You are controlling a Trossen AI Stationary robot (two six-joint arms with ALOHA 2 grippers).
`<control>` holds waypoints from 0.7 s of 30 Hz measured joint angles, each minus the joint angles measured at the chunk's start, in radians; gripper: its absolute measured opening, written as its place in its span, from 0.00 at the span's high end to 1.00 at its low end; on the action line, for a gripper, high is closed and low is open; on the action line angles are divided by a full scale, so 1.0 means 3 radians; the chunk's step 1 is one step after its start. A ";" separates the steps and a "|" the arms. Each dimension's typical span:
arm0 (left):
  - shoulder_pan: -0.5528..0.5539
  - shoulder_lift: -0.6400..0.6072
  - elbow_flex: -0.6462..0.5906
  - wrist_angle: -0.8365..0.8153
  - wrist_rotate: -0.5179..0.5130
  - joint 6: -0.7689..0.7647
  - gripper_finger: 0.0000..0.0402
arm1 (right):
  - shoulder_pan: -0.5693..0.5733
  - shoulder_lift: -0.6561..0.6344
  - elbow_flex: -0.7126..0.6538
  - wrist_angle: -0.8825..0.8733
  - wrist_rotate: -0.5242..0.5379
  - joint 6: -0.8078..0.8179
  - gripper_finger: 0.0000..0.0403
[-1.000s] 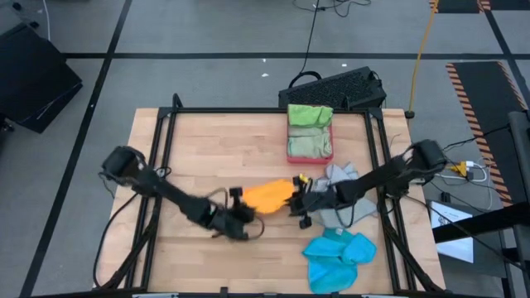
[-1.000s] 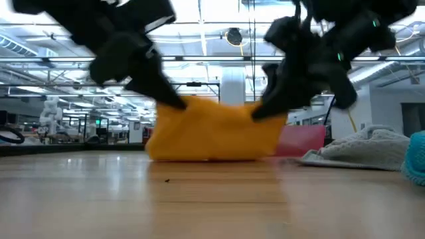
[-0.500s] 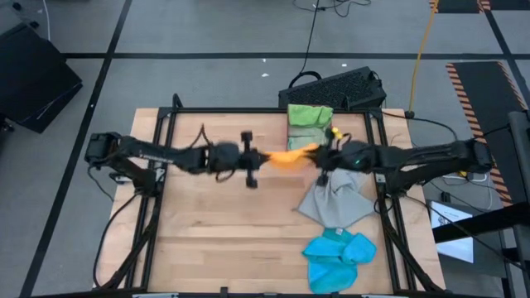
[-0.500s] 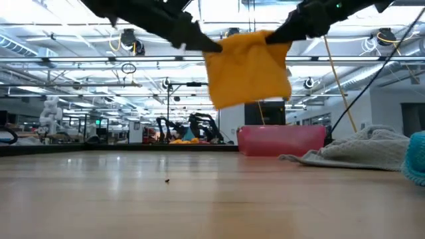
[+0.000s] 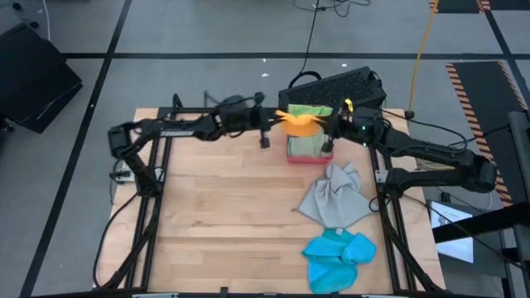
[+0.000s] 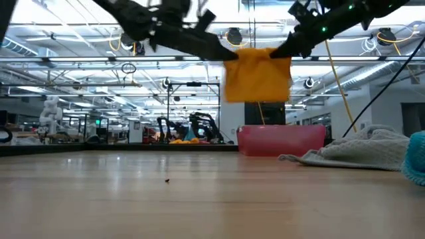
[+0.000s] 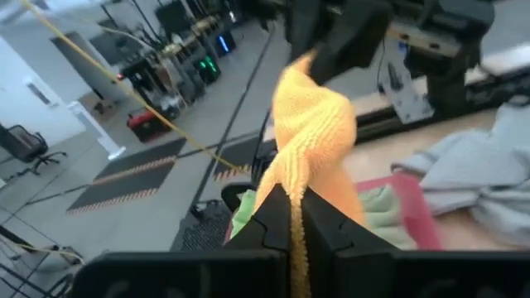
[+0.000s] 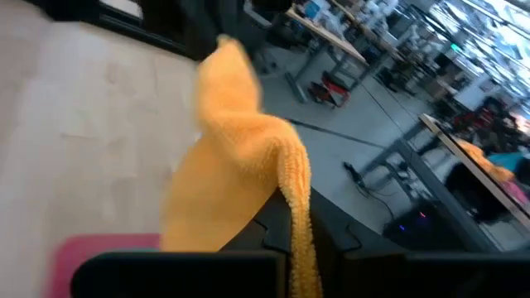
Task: Fold microfiber towels
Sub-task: Stack the yellow microfiber cloth on top of the bottom light green microfiber cloth in the red bin
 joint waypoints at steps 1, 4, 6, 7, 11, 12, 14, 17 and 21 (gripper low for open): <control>0.0023 0.0119 0.0141 -0.0096 0.0003 0.0046 0.99 | -0.0108 0.0014 0.0000 -0.0002 -0.0050 -0.0028 0.98; 0.0128 0.0438 0.0542 -0.0332 0.0017 0.0091 0.98 | -0.0433 0.0058 0.0000 0.0003 -0.0205 -0.0074 0.98; 0.0207 0.0616 0.0766 -0.0437 0.0052 0.0087 0.96 | -0.0640 0.0115 0.0000 0.0047 -0.0326 -0.0127 0.98; 0.0244 0.0694 0.0870 -0.0462 0.0083 0.0082 0.95 | -0.0740 0.0154 0.0000 0.0087 -0.0395 -0.0145 0.98; 0.0366 0.0923 0.1101 -0.0529 0.0150 0.0075 0.97 | -0.1065 0.0333 0.0000 0.0313 -0.0652 -0.0164 0.98; 0.0390 0.0964 0.1124 -0.0531 0.0155 0.0072 0.98 | -0.1124 0.0382 0.0000 0.0353 -0.0670 -0.0169 0.98; 0.0436 0.1015 0.1138 -0.0536 0.0182 0.0032 0.99 | -0.1226 0.0478 0.0000 0.0393 -0.0759 -0.0165 0.98; 0.0468 0.1055 0.1139 -0.0633 0.0270 -0.0060 0.97 | -0.1317 0.0583 0.0000 0.0335 -0.0941 -0.0078 0.98; 0.0408 0.1059 0.1139 -0.0933 0.0285 -0.0069 0.95 | -0.1322 0.0661 0.0000 0.0107 -0.1077 0.0004 0.98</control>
